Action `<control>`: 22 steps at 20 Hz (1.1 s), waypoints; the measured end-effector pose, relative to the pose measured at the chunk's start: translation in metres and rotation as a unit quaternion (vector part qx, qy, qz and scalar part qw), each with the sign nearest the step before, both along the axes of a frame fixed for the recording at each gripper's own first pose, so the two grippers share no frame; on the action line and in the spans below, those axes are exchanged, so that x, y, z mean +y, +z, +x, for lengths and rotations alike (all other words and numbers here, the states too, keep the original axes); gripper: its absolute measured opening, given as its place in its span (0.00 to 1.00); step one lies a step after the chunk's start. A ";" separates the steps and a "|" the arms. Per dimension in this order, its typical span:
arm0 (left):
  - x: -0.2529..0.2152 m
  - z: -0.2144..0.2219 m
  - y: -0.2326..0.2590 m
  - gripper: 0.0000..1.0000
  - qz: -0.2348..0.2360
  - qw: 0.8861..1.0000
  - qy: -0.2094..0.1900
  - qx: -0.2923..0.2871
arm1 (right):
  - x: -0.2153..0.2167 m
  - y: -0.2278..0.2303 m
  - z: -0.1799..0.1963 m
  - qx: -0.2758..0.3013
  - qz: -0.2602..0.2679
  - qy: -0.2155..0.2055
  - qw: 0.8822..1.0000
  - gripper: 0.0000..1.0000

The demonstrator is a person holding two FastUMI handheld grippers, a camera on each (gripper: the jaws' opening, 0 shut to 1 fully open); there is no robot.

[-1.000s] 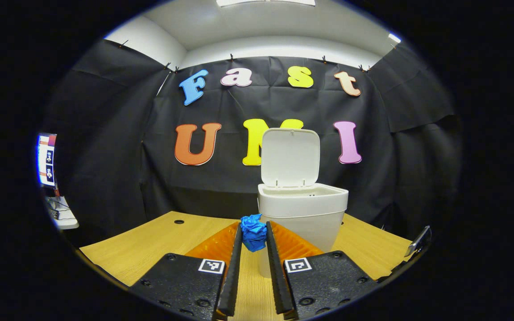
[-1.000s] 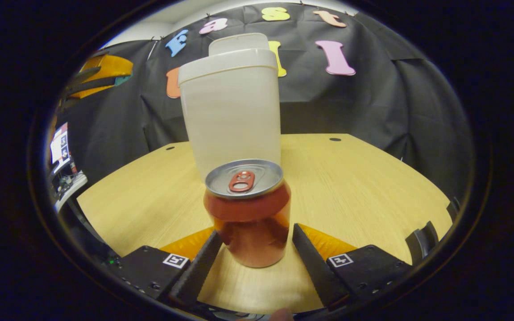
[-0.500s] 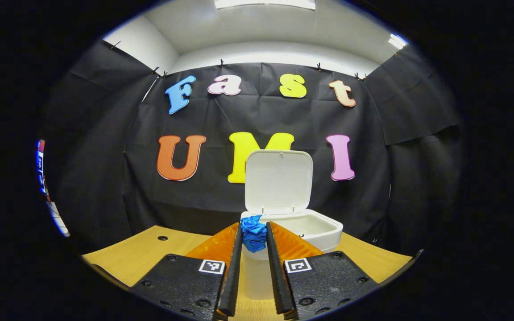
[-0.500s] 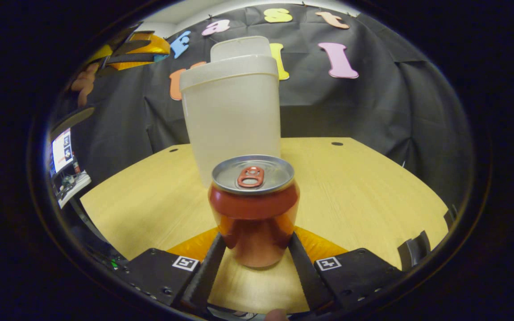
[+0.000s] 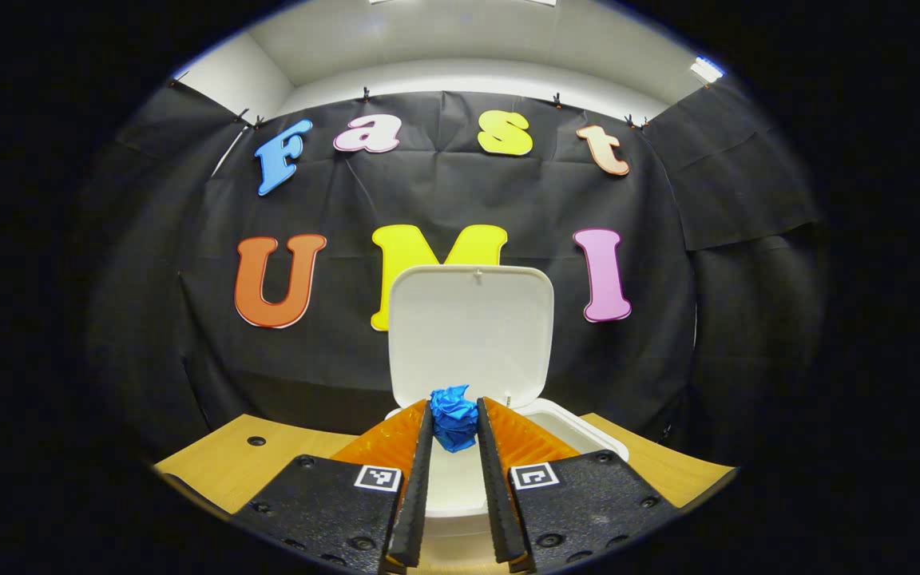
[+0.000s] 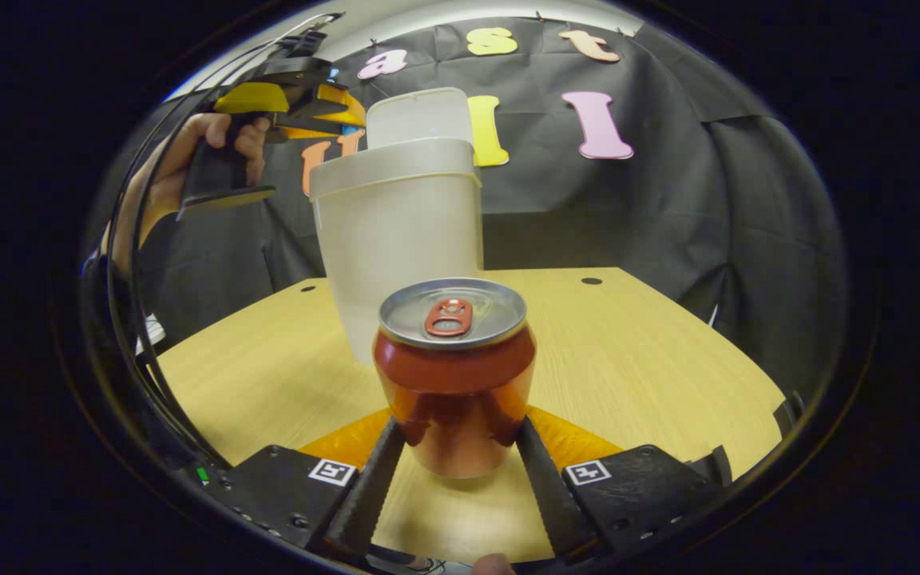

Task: Press the lid of the desktop garbage bin to open it, pick up the crumpled paper on the desktop and throw it into the bin, then pick up the pop can on the desktop and drop it into the bin, and finally close the garbage bin lid.

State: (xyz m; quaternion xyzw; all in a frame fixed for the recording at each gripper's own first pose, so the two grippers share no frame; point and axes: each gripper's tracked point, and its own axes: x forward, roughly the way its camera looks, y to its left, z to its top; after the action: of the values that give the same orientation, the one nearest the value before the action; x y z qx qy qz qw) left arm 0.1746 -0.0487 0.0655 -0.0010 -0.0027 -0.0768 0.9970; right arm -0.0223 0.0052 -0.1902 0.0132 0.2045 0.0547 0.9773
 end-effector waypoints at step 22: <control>0.049 -0.071 0.013 0.97 0.022 0.999 -0.017 -0.041 | 0.036 0.099 0.007 -0.066 -0.022 0.040 0.997 0.80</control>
State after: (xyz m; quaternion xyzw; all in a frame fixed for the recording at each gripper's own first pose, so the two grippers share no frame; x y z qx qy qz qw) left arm 0.1038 0.0004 0.0783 0.0239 -0.0415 -0.0937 0.9944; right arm -0.0153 0.0415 -0.0909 -0.0202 0.1410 0.0901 0.9857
